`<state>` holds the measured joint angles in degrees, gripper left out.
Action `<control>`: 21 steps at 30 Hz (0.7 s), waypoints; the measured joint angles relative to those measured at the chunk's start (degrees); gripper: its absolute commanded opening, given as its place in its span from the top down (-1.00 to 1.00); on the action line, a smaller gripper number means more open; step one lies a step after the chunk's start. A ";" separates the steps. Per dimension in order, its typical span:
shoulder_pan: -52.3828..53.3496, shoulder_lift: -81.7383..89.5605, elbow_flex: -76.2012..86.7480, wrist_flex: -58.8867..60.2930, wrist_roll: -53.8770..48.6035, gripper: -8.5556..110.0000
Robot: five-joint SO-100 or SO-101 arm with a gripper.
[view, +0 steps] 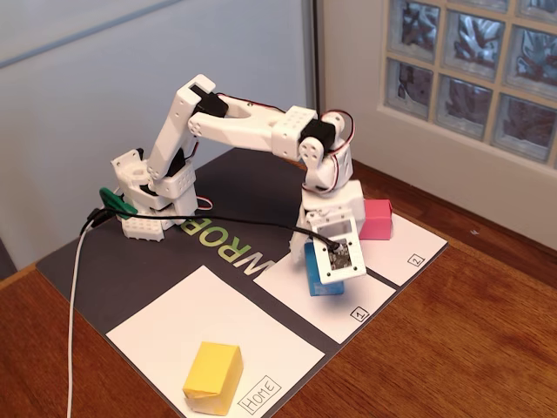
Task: Move box blue to home
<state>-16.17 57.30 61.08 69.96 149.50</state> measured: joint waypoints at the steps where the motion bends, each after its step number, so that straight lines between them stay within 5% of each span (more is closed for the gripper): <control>1: 0.00 -0.09 0.62 -0.35 0.09 0.20; 13: -0.09 -1.85 3.69 -3.43 -0.09 0.25; 21: -0.09 -2.72 4.13 -4.13 -0.09 0.64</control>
<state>-16.26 54.58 65.21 65.83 149.41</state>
